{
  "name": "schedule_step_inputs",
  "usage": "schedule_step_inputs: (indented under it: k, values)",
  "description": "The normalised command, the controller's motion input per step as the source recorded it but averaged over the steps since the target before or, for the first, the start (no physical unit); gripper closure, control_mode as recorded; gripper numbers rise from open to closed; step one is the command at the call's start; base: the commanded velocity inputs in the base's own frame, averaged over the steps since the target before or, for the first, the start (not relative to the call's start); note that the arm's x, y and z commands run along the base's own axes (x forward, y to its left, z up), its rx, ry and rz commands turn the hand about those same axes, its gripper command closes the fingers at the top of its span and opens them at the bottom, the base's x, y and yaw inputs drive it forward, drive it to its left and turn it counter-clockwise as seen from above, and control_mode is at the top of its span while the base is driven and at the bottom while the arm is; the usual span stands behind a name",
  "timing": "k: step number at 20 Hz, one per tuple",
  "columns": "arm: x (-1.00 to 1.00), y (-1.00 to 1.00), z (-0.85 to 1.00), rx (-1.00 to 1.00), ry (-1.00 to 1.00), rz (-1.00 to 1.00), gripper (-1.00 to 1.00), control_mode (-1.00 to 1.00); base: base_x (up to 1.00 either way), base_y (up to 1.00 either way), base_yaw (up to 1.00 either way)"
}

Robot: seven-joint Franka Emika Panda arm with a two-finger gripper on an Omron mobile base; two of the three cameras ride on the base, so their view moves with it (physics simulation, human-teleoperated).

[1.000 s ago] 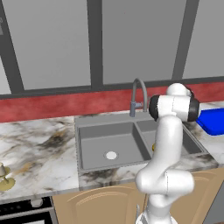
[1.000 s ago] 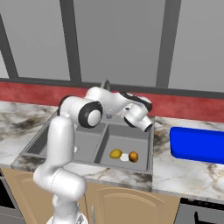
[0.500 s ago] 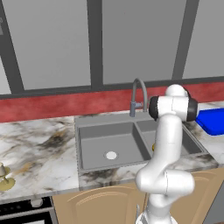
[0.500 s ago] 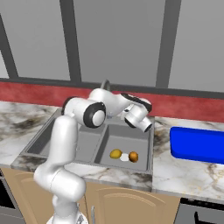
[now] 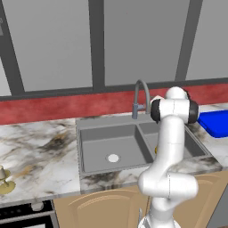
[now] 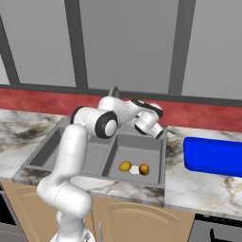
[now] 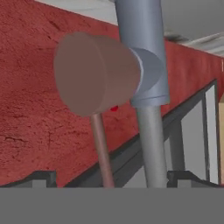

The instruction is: Pick up all produce items and place them in the sink. Turn on the sink faucet to wash them. Then turn the sink off and put them in the tray.

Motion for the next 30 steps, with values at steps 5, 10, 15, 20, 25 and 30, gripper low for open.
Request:
schedule_step_inputs:
  k: [5,10,15,20,25,30]
  values:
    - [0.38,0.0,-0.16,-0.02,0.0,0.0,-1.0,-1.0,0.0,0.0,0.0]
    - [0.36,0.0,-0.16,-0.02,0.0,0.0,-1.0,-1.0,0.0,0.0,0.0]
    - [0.15,0.0,-0.03,0.0,0.0,0.0,1.0,-1.0,0.0,0.0,0.0]
    - [0.04,-0.03,0.0,0.0,0.1,-0.01,1.0,-1.0,0.0,0.0,0.0]
    - [0.0,-0.35,0.0,0.0,0.13,-0.04,1.0,-1.0,0.0,0.0,0.0]
    - [0.01,-0.65,-0.02,0.03,0.14,-0.08,1.0,-1.0,0.0,0.0,0.0]
